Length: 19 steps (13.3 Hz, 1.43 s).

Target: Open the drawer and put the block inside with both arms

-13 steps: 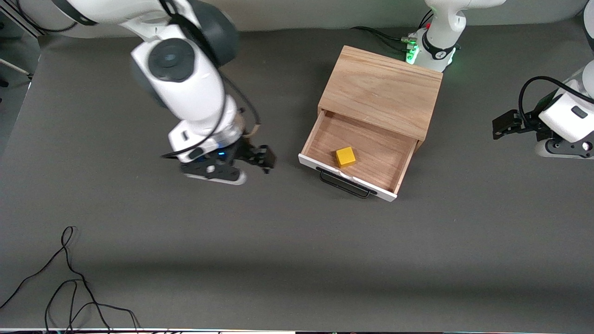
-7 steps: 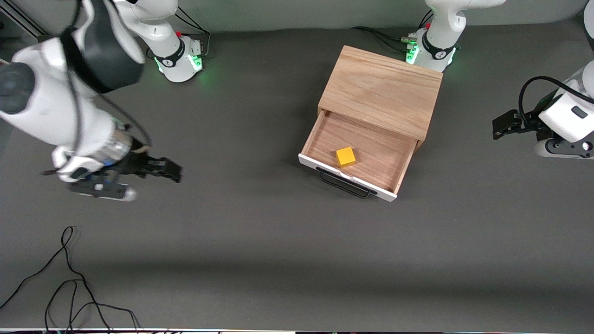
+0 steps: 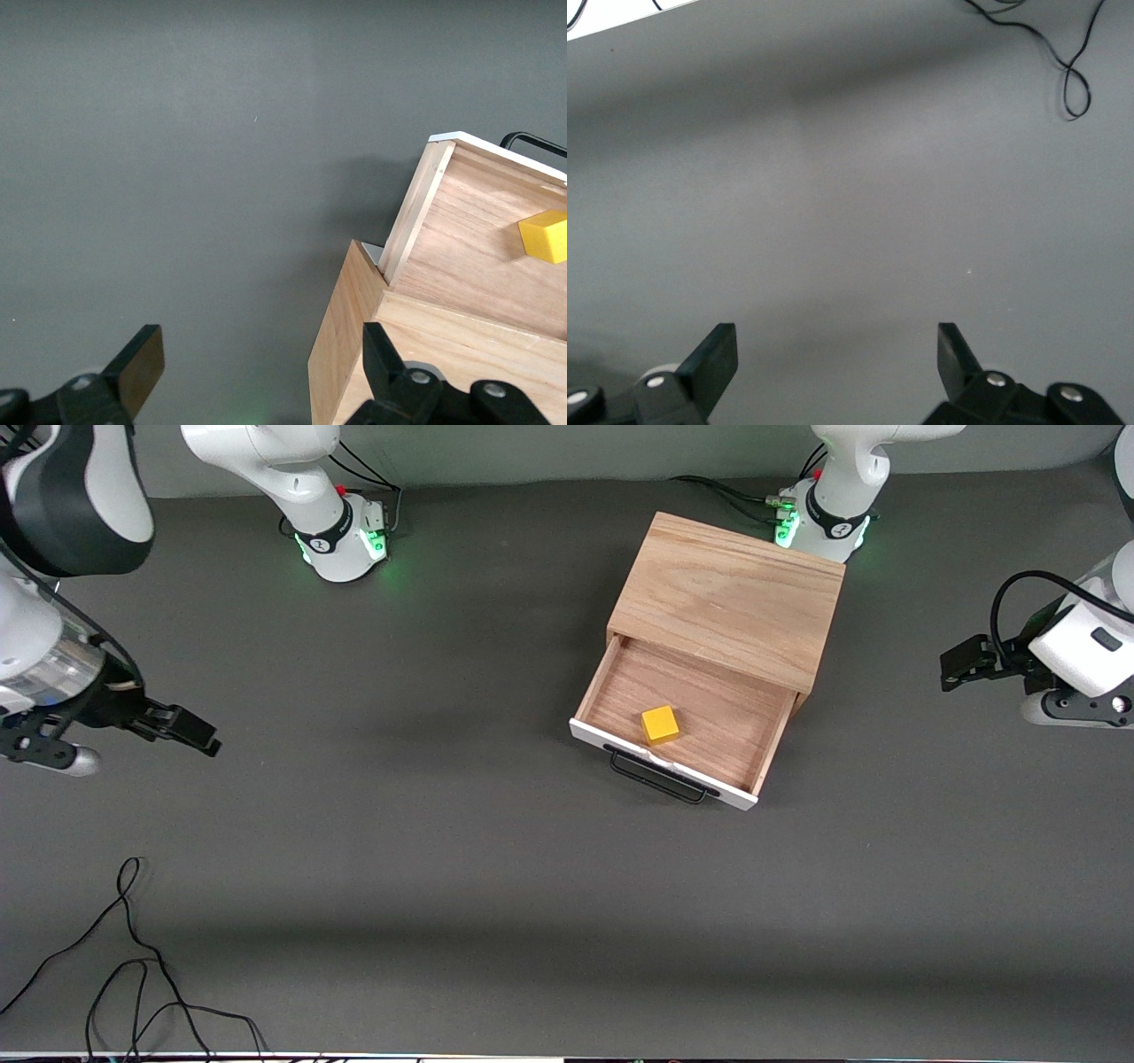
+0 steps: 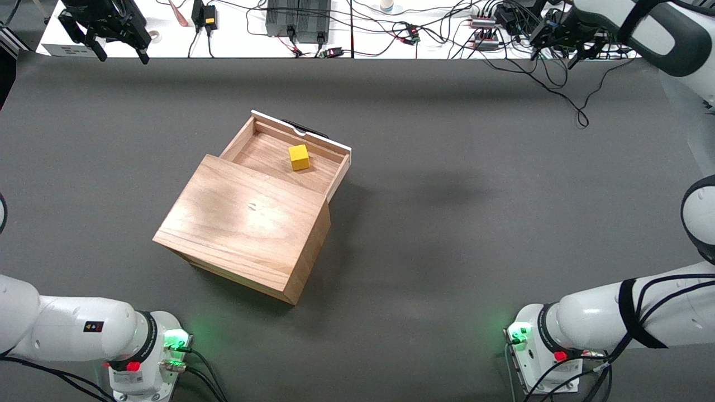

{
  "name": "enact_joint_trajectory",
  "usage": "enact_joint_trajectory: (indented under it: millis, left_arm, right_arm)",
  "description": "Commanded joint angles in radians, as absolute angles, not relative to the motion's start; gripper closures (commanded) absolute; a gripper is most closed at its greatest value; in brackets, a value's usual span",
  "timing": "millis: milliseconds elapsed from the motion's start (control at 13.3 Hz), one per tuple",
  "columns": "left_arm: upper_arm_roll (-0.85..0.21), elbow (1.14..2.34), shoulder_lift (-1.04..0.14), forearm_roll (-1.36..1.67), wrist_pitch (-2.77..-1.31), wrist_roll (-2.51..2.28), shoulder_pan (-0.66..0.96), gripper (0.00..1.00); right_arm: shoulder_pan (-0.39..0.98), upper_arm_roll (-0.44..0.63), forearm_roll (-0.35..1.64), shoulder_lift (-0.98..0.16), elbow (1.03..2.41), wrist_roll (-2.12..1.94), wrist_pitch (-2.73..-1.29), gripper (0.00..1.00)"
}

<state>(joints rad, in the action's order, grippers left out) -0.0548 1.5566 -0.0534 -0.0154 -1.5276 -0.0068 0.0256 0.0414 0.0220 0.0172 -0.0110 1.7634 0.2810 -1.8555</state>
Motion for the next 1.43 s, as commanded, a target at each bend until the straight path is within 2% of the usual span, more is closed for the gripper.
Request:
enact_joint_trajectory:
  millis: [0,526,1353]
  left_arm:
    - [-0.046,1.563,-0.044,-0.017,-1.536,0.009,0.034,0.00]
    - [-0.046,1.563,-0.044,-0.017,-1.536,0.009,0.032,0.00]
    - [-0.046,1.563,-0.044,-0.017,-1.537,0.009,0.032,0.00]
  right_arm:
    - [0.051,0.035,0.046,0.015,1.773,0.210,-1.809,0.00]
    - [0.049,0.043,0.046,0.011,1.758,0.176,-1.810,0.00]
    - [0.048,0.048,0.040,-0.017,1.700,0.098,-1.703,0.00]
